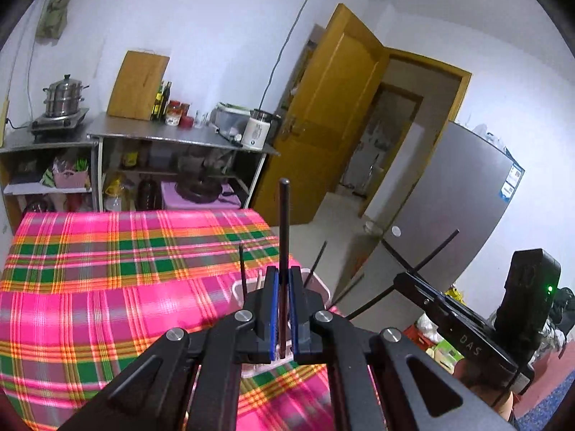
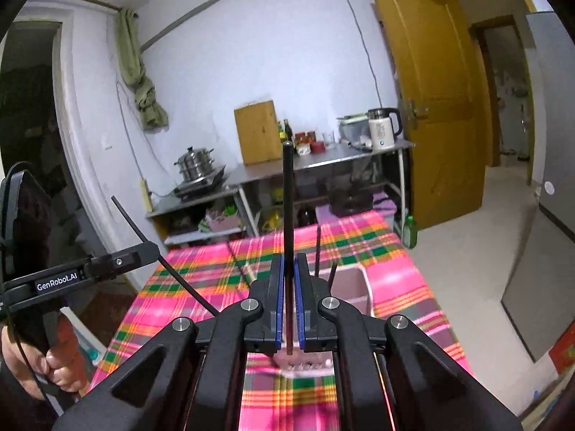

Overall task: Organize utensils
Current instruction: 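Lower both chopsticks into the basket and open both tools, then move both open tools down to the last chopsticks on the cloth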

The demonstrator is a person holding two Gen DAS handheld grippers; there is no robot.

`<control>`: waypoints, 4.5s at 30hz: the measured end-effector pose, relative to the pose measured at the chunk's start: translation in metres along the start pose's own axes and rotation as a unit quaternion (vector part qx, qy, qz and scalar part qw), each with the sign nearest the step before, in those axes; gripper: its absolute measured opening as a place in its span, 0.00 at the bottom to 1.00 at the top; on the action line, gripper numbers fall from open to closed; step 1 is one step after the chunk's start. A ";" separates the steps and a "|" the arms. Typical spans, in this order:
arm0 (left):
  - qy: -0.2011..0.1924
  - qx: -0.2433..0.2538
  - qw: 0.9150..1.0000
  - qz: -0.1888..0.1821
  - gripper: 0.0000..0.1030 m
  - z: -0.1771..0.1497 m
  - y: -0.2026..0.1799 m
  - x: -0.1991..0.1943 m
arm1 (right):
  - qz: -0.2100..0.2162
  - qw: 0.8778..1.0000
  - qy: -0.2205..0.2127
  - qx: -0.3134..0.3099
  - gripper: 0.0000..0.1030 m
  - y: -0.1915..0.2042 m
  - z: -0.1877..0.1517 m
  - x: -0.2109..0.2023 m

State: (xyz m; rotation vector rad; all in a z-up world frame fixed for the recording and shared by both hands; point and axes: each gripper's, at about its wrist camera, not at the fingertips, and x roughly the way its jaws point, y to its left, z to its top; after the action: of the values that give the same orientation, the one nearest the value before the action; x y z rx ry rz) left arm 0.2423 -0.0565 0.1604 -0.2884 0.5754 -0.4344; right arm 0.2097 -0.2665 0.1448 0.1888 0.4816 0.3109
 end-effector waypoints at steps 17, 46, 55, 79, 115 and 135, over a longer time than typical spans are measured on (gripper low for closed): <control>0.030 -0.003 0.999 0.016 0.05 -0.017 0.018 0.063 | -0.021 0.999 0.023 -0.015 0.05 -0.005 -0.014 0.060; 0.037 0.004 0.999 0.024 0.15 -0.048 0.024 0.044 | -0.020 0.998 0.052 -0.014 0.17 -0.008 -0.046 0.047; 0.033 0.013 0.999 0.032 0.15 -0.075 0.023 0.014 | -0.011 0.998 0.055 -0.022 0.18 0.004 -0.062 0.023; 0.087 -0.030 0.993 0.078 0.15 -0.169 0.067 -0.022 | 0.020 0.993 0.108 -0.046 0.18 0.032 -0.132 0.003; 0.164 -0.026 0.970 0.180 0.31 -0.221 0.094 0.069 | 0.036 0.984 0.171 -0.039 0.18 0.027 -0.176 0.045; 0.156 0.031 0.958 0.241 0.56 -0.229 0.084 0.078 | 0.036 0.985 0.165 -0.028 0.18 0.021 -0.176 0.040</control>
State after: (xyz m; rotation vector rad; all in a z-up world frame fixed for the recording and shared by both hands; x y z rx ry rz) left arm 0.1946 -0.0527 -0.0906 -0.0112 0.9114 -0.0223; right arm 0.1539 -0.2151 -0.0200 0.0999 0.7948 0.4282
